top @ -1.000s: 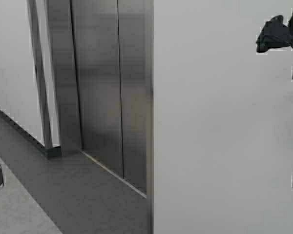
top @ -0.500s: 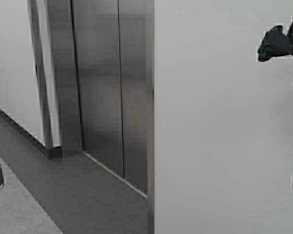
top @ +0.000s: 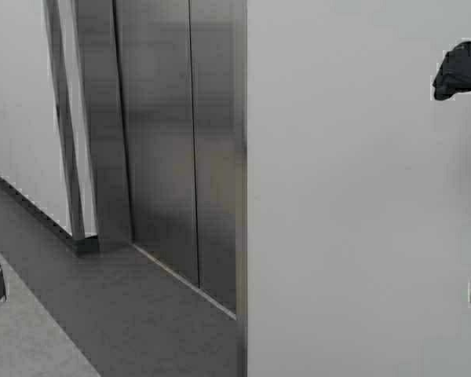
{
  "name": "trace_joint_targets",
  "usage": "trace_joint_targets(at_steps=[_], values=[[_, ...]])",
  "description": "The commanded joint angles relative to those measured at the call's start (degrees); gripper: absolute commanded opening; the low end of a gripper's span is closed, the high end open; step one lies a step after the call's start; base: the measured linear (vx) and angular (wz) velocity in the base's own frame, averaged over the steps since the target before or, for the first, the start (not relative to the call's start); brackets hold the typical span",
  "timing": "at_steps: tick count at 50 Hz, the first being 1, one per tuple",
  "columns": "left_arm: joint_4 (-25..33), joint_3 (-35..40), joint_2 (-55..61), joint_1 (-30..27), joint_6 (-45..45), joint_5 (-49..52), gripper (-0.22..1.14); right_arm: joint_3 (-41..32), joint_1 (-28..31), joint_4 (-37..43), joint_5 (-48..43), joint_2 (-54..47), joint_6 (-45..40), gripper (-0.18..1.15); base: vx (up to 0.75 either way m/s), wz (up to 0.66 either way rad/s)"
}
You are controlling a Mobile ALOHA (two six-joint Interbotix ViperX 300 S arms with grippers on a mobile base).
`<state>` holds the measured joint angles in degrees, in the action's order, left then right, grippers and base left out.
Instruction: Navigate to elevator, push the call button, then enter the elevator
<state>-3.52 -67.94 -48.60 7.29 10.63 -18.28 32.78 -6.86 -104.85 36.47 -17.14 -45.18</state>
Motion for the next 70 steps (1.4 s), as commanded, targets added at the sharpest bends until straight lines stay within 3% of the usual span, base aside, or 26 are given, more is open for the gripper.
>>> trace_joint_targets(at_steps=[1,20,38,47,57,64,70], values=[[0.0,1.0,0.3,0.1,-0.2,-0.3,0.03,-2.5,-1.2,-0.6,0.4,0.0,-0.1,0.06,0.0,0.0],[0.0,1.0,0.4,0.1,-0.1,-0.3,0.03,-2.5,0.1,-1.1,0.4,1.0,0.2,0.06,0.0,0.0],[0.0,0.7,0.1,0.1,0.0,-0.3,0.03,1.3,17.1,5.8,0.0,9.4,1.1,0.06,0.0,0.0],[0.0,0.5,0.2,0.1,-0.2,-0.3,0.03,0.6,27.2,19.8,-0.3,16.5,2.5,0.05,0.0,0.0],[0.0,0.3,0.2,0.1,-0.2,-0.3,0.03,0.4,36.8,41.1,-0.4,24.4,12.8,0.05,-0.01,-0.01],[0.0,0.3,0.2,0.1,-0.3,-0.3,0.03,0.4,40.5,56.1,-2.4,29.0,19.0,0.05,-0.02,-0.02],[0.0,0.1,0.3,0.1,-0.3,-0.3,0.03,1.4,41.0,67.1,-9.6,32.4,22.3,0.05,-0.03,-0.02]])
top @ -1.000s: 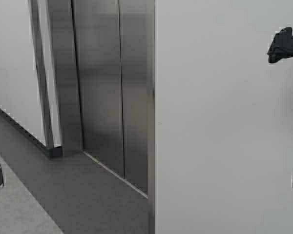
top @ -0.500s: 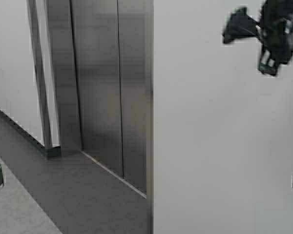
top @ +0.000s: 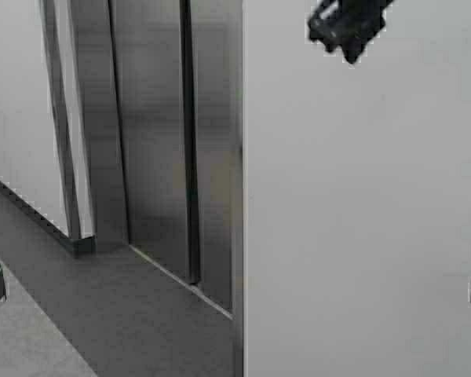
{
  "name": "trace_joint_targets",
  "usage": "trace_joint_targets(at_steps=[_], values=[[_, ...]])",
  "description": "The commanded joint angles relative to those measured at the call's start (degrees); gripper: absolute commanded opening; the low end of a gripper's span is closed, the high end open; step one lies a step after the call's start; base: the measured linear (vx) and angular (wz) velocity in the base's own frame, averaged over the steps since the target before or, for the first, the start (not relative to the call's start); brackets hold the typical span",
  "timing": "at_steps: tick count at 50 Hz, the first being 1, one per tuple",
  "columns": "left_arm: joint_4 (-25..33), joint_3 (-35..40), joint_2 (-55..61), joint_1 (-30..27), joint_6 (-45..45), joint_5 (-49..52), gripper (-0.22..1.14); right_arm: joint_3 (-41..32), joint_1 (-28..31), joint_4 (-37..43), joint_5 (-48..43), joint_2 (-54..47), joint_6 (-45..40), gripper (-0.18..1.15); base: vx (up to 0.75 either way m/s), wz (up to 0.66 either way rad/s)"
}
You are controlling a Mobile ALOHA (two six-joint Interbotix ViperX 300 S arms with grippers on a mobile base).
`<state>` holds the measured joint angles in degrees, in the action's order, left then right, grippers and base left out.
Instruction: Navigate to elevator, push the call button, then enter the elevator
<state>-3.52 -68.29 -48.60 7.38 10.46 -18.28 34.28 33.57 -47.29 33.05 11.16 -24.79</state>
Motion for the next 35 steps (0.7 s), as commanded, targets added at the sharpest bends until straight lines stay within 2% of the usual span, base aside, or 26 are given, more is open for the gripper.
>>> trace_joint_targets(at_steps=[1,7,18,29,35], values=[[-0.1,0.4,0.3,0.0,-0.1,-0.3,0.03,0.2,0.5,11.1,-8.0,4.5,2.0,0.05,-0.05,0.0],[0.0,0.4,0.4,0.0,-0.1,-0.4,0.03,2.1,0.5,17.8,-18.5,5.2,2.2,0.05,-0.06,0.04],[-0.2,-0.4,0.4,0.0,-0.2,-0.6,0.03,5.0,0.4,18.2,-32.0,3.6,1.8,0.05,-0.04,0.13],[-0.2,-0.2,3.1,0.0,-1.8,-0.8,0.03,6.2,-1.9,17.8,-34.5,-1.1,1.9,0.05,-0.02,0.25],[-0.2,0.3,4.0,0.0,-1.8,-0.8,0.03,5.9,-2.1,18.0,-34.7,-0.3,1.9,0.05,-0.01,0.4]])
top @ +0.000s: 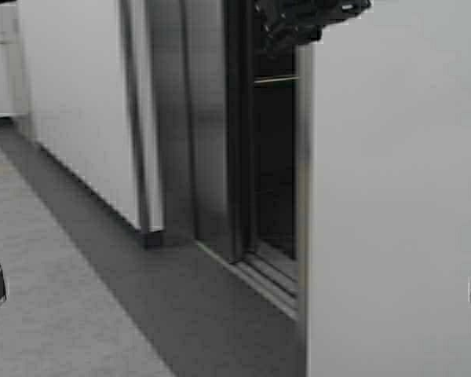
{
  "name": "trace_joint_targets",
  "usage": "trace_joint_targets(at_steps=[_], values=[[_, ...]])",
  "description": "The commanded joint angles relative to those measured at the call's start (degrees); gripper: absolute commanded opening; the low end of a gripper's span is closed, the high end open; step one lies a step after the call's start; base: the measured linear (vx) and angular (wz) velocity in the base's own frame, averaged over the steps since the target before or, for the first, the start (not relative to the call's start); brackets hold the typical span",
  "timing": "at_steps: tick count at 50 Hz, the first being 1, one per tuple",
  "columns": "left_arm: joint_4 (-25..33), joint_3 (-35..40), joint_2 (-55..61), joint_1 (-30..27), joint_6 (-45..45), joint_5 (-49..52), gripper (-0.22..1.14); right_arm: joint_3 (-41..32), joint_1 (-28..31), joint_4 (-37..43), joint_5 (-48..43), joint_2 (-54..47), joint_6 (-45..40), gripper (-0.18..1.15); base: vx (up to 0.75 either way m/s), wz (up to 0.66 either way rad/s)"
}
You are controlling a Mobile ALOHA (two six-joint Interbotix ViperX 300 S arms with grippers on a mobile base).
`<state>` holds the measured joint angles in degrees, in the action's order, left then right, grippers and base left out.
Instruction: Navigate to elevator, push the call button, then enter the elevator
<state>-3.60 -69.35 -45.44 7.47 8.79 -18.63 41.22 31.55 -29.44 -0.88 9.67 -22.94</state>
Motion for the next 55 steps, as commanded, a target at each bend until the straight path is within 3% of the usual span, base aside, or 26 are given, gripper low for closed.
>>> trace_joint_targets(at_steps=[1,23,37,55], values=[[-0.1,1.3,0.8,-0.1,-0.2,-0.4,0.03,-1.1,-0.2,0.3,-0.8,1.5,0.0,0.05,-0.01,0.47],[-0.1,1.6,-0.1,-0.1,-0.1,-1.4,0.03,-1.1,-0.2,0.2,-1.1,2.3,0.1,0.05,0.01,0.57],[-0.1,1.1,-0.1,-0.1,-0.5,-1.4,0.03,-0.9,-0.6,-0.3,-6.9,2.2,1.1,0.05,0.03,0.54],[-0.1,2.3,1.1,-0.1,-0.5,-1.4,0.03,0.4,-8.3,-0.3,-13.4,0.3,1.8,0.05,0.09,0.39]])
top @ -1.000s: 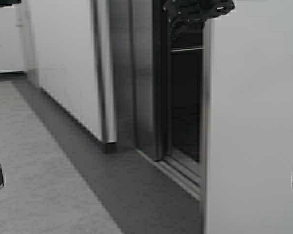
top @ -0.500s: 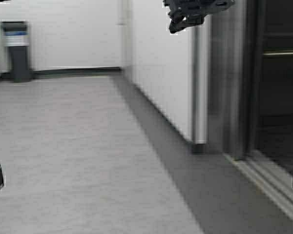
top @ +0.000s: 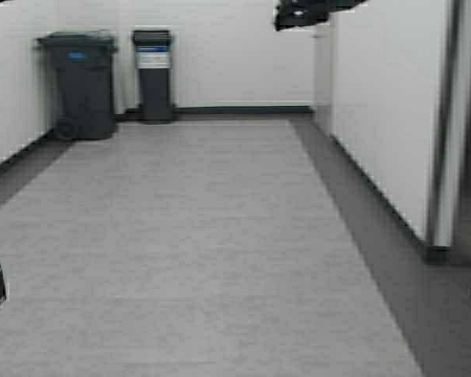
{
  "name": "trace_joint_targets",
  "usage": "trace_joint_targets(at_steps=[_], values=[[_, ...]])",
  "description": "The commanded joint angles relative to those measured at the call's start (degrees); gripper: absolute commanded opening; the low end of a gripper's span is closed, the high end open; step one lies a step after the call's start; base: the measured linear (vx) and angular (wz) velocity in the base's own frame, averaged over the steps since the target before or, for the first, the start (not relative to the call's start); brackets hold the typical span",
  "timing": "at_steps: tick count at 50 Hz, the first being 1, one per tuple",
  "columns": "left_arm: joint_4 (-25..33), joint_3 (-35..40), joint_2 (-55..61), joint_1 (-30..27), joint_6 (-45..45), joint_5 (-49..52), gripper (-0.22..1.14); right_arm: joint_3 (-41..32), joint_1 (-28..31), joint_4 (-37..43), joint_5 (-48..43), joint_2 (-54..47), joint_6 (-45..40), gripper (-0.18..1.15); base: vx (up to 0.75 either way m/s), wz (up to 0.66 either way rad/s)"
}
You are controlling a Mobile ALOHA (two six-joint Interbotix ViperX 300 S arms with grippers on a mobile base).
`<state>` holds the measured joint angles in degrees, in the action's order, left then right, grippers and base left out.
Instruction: Navigate to elevator, push the call button, then enter the elevator
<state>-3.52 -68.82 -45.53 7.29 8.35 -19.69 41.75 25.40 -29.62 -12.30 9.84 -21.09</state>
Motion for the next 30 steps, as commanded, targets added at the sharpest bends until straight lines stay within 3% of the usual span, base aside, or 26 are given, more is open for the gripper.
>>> trace_joint_targets(at_steps=[1,30], values=[[-0.2,1.8,1.3,0.1,-0.2,-0.4,0.03,0.0,-2.5,-0.1,-2.3,0.1,0.0,0.05,0.14,0.33],[-0.4,2.8,6.8,0.1,-0.2,-6.8,0.03,2.1,-2.8,-0.1,-4.7,1.2,-0.2,0.05,0.26,0.31]])
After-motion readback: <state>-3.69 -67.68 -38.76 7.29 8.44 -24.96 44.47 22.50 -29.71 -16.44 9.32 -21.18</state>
